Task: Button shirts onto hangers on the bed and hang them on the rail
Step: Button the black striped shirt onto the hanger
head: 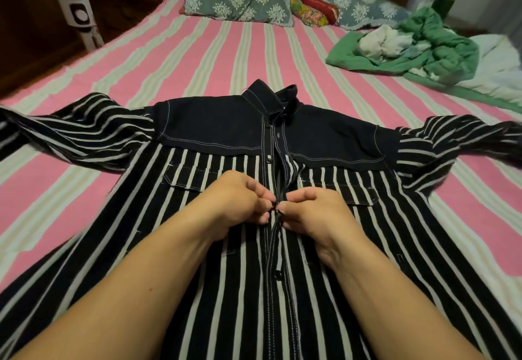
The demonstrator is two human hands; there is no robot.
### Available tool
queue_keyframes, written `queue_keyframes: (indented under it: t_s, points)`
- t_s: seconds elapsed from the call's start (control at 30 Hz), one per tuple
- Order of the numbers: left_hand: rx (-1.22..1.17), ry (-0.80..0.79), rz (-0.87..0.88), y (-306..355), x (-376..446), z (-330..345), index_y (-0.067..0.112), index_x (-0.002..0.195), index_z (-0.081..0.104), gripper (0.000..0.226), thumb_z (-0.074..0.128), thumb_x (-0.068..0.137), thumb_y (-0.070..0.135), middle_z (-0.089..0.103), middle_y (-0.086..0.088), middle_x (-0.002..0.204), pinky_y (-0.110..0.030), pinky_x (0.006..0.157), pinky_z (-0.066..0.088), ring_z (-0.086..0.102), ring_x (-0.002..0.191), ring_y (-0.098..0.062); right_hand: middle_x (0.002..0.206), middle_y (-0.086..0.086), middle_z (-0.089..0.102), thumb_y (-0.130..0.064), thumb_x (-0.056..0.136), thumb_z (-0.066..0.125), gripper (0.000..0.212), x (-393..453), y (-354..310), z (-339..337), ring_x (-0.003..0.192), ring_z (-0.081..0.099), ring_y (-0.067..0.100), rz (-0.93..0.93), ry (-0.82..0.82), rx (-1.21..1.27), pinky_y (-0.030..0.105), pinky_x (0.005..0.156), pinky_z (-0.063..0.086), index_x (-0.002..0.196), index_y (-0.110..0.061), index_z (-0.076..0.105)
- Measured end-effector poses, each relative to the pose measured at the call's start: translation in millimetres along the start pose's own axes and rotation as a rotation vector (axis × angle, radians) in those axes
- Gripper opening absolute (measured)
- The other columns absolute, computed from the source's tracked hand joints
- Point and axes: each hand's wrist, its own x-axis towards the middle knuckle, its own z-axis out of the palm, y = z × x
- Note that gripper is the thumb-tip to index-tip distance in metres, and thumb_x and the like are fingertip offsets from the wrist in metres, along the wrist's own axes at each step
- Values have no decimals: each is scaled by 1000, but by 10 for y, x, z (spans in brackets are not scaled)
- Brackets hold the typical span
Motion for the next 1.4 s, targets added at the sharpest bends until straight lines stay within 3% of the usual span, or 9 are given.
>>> queue_keyframes:
  t_s: [0.17,0.33,0.6,0.7,0.9,1.0,1.13,1.23,1.4]
  points:
    - [-65,-8,-14,16,10,16,-3,89,71,15,61,91,-14,67,-12,70,-26,64,60,63,59,-16,77,11,71,10,85,71,17,3,-34,-41,64,71,16,59,-47,58,27,65,62,90,-5,70]
    - [20,2,8,16,5,14,-2,88,70,11,66,90,-12,67,-10,68,-27,63,60,64,59,-17,84,14,71,11,87,68,16,9,-70,-127,64,71,16,114,-114,162,29,71,62,98,0,68]
    - [80,28,40,-2,9,31,3,83,73,14,68,89,-9,69,-10,70,-27,67,60,64,61,-16,79,13,70,11,87,67,20,34,-71,-160,66,71,16,136,-174,167,26,63,61,105,3,67]
    - [203,101,104,-3,19,65,10,80,76,14,73,87,-1,71,-7,70,-18,60,55,61,57,-9,86,16,69,14,88,65,20,30,-92,-154,68,71,18,145,-177,197,27,65,63,105,4,65]
    - [228,143,115,-3,1,80,13,82,76,13,72,89,3,75,-4,75,-21,63,56,67,65,-11,85,18,72,13,90,58,13,-19,-102,-123,76,75,22,139,-212,242,34,81,63,91,7,70]
    - [243,151,110,5,-6,58,15,85,77,13,70,92,6,76,-5,78,-26,70,58,68,68,-12,86,19,73,19,86,50,26,-46,-99,-110,81,76,23,133,-196,204,33,81,61,92,7,72]
    - [205,114,88,14,-5,58,13,86,76,17,66,96,22,65,-3,63,-43,84,57,57,62,-16,81,15,74,17,85,48,32,-98,-89,-64,75,75,18,84,-153,92,30,76,62,91,0,75]
    - [239,102,92,11,-7,79,14,87,75,22,68,96,33,61,1,59,-38,78,53,54,61,-14,75,9,75,9,90,51,28,-138,-52,14,72,74,17,-3,-85,-20,32,77,63,87,-7,74]
    - [206,119,107,-17,15,54,7,91,70,8,73,92,14,62,2,62,-32,70,50,54,56,-11,74,7,75,1,88,59,17,-130,-33,59,75,76,21,-125,6,-118,42,78,63,92,-14,65]
